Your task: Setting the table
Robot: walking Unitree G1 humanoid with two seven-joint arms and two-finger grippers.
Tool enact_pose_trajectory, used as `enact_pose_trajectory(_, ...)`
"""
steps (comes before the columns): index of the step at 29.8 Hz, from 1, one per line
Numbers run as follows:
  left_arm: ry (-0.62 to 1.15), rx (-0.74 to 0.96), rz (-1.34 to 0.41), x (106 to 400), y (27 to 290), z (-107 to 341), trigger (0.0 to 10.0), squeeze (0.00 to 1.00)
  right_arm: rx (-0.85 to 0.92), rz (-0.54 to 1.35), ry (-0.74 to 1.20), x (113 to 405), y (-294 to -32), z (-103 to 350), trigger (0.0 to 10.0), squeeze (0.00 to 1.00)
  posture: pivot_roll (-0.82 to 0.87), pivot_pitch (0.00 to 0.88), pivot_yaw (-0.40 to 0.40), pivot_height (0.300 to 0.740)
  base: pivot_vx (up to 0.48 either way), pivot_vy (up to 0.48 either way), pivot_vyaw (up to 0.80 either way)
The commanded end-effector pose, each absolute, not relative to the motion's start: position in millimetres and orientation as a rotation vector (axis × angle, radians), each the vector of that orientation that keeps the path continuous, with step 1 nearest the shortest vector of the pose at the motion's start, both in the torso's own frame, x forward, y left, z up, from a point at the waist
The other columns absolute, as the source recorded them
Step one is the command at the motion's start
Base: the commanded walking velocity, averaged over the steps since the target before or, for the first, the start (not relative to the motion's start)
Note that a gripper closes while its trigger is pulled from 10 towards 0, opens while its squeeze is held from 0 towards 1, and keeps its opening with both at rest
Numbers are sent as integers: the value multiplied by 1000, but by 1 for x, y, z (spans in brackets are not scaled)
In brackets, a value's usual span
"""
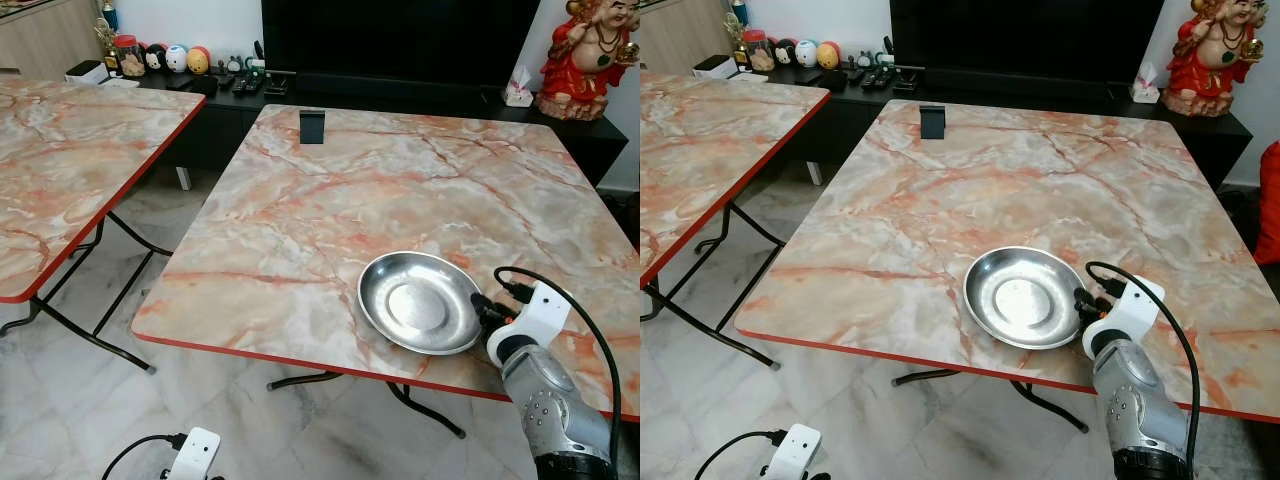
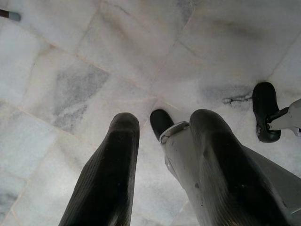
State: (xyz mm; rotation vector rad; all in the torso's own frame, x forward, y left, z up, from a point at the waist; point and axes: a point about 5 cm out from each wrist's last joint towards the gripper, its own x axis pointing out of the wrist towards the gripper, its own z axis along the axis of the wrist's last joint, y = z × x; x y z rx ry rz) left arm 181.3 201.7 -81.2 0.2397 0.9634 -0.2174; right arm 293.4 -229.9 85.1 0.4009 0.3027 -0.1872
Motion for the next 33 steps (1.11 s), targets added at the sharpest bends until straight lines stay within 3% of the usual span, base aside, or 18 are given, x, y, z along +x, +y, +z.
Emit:
enact_pose_trajectory(1,974,236,-217,182,201,-81,10000,0,411,-167,240,297,-229,98,10000,0,-12,0,-36,736,0,0,0)
enact_pose_trajectory(6,973,237,-218,182,201,-81,10000,0,385,-153,178,299,-228,107,10000,0,-12,0,-36,736,0,0,0)
enact_pose_trajectory(8,972,238,-219,182,201,-81,10000,0,300,-126,10,302,-227,128,10000,0,-16,0,-33,736,0,0,0)
enact_pose_trajectory(12,966,239,-221,183,201,-81,10000,0,171,-149,-101,298,-232,142,10000,0,-13,0,-33,736,0,0,0)
enact_pose_trajectory(24,974,243,-236,174,189,-86,10000,0,28,-142,-118,276,-229,124,10000,0,-14,0,-32,736,0,0,0)
enact_pose_trajectory(28,972,242,-234,173,187,-87,10000,0,-88,-354,-122,249,-262,120,10000,0,-13,0,-33,736,0,0,0)
enact_pose_trajectory(31,975,249,-236,172,188,-87,10000,0,-154,-672,-61,206,-304,110,10000,0,-22,0,-28,736,0,0,0)
enact_pose_trajectory(32,975,249,-236,172,188,-87,10000,0,-154,-672,-61,206,-304,110,10000,0,-22,0,-28,736,0,0,0)
enact_pose_trajectory(33,977,255,-238,172,188,-88,10000,0,-191,-779,8,187,-315,99,10000,0,-27,0,-28,736,0,0,0)
